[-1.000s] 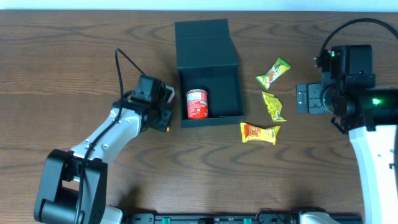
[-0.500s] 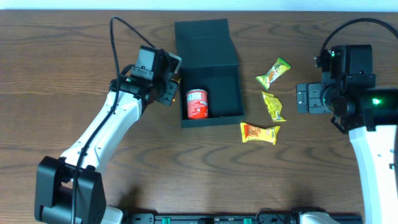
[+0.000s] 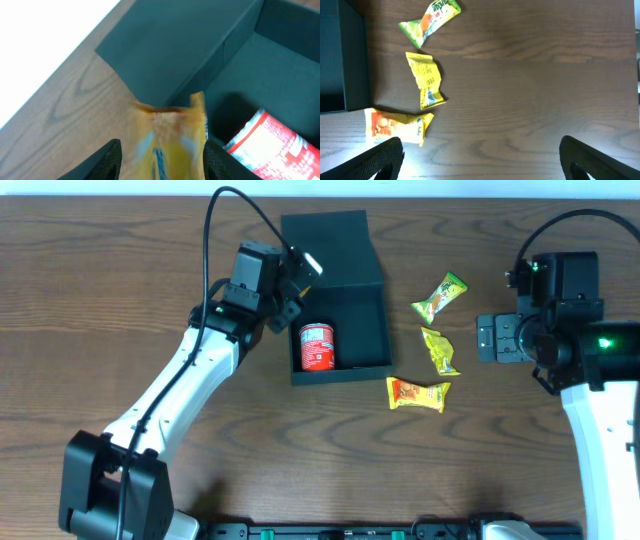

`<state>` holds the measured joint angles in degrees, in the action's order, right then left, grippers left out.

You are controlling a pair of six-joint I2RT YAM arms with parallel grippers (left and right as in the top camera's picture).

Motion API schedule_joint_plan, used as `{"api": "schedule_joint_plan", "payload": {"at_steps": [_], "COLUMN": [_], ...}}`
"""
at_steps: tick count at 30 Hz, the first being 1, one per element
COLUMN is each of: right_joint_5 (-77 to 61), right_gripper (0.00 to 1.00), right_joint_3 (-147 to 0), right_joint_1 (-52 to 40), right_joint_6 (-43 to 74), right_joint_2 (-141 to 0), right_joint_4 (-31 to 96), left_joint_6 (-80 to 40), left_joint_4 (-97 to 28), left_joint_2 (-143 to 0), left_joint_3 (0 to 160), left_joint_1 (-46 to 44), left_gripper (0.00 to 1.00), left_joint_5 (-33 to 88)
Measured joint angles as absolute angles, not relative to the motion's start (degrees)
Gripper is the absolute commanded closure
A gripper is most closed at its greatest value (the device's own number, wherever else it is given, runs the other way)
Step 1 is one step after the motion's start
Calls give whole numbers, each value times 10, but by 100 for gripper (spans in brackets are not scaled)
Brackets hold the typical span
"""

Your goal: Pack container

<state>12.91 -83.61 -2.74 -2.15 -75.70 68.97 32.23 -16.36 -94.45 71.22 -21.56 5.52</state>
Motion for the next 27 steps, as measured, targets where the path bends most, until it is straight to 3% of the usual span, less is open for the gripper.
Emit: {"api": "schedule_joint_plan", "payload": {"at_steps": [6,11,18,21,27], "right_joint_5": [129,129,129,130,130], "right_gripper": [1,1,1,1,1], "right_joint_3": [-836,-836,-836,-836,-836], "right_joint_1": [-27,-27,-27,-27,-27], "right_joint_6": [-22,-22,-22,-22,-22], "right_joint_2": [-757,-757,-757,-757,-757], "right_joint_4": [690,694,704,698,674], "left_joint_6": [356,371,291,202,29], "left_joint_4": [-204,-241,-300,-361,-470], "left_joint_2": [-1001,-1054,-1066,-1066,-1066], "left_joint_3": [783,856,900,902,902], "left_joint_1": [-218,-227,-216,-203,-189], "left_gripper": [47,37,35,37,52], "left_joint_5": [47,25,-74,-88,-99]}}
